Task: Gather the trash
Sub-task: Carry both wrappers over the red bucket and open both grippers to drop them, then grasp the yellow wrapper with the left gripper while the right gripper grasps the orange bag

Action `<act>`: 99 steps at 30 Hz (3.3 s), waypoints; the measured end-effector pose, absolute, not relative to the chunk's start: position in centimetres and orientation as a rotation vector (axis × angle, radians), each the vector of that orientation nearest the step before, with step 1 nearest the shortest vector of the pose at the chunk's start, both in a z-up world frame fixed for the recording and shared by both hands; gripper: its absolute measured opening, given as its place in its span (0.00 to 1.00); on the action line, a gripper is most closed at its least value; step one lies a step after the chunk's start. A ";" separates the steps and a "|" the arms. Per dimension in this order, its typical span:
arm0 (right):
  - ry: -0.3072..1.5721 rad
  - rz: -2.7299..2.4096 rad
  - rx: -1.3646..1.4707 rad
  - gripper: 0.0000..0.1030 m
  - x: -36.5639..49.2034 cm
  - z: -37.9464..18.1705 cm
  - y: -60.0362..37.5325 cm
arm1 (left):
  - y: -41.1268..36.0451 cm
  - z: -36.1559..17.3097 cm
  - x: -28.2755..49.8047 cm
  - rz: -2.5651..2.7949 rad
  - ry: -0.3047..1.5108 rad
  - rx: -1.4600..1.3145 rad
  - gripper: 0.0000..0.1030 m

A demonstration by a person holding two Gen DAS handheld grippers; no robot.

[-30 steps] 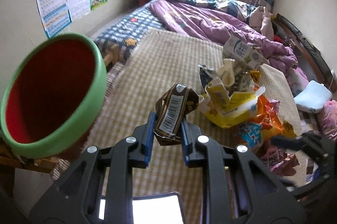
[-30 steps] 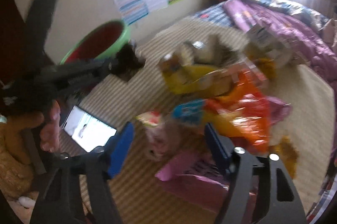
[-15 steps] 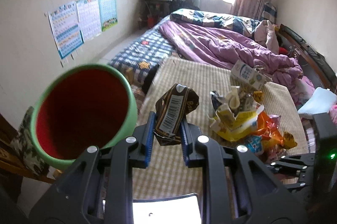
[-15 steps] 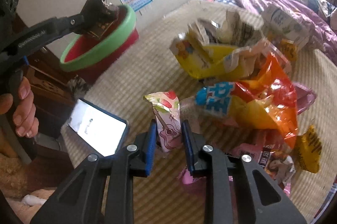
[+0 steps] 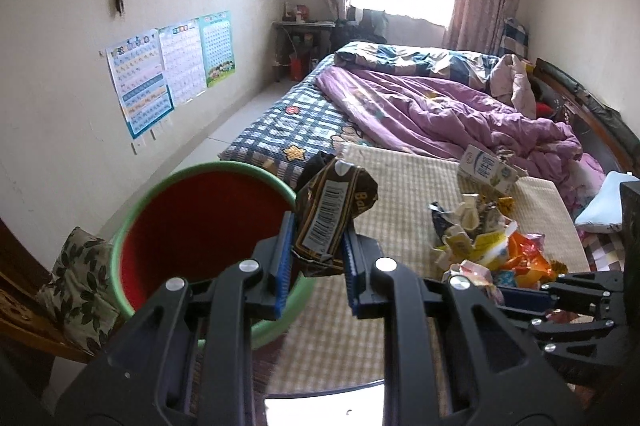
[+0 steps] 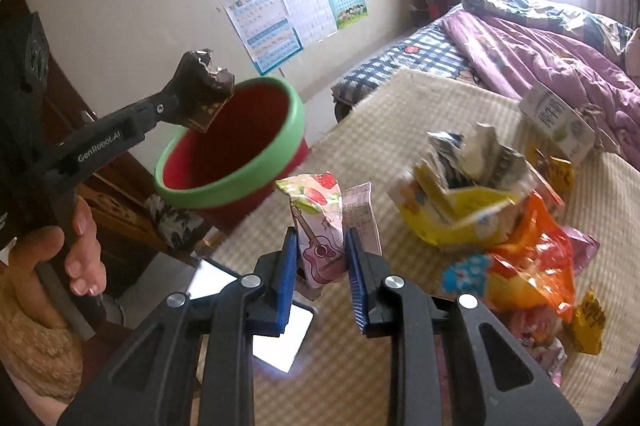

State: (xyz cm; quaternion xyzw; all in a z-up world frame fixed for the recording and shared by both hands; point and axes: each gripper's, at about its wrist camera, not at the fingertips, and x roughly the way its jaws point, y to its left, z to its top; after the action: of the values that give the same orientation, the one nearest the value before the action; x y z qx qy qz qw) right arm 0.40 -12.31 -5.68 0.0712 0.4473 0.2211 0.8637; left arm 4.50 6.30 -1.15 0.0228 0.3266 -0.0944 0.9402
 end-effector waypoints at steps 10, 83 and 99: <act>0.895 0.497 0.261 0.23 5.4 -4.2 -7.5 | 13.0 -3.7 6.9 -0.147 0.752 -0.028 0.21; 0.880 0.138 0.278 0.58 3.2 -6.3 -15.6 | 7.8 -4.6 7.7 -0.202 0.796 0.015 0.73; 0.867 0.004 0.378 0.58 -2.9 -8.0 -29.3 | -6.0 -10.9 8.1 -0.391 1.012 -0.077 0.73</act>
State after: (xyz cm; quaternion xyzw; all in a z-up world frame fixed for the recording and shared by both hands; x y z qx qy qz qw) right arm -2.87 -29.32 -8.01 0.1822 0.4174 0.0018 0.8903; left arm 8.14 -5.98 -10.92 -0.0368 0.4813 -0.1862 0.8557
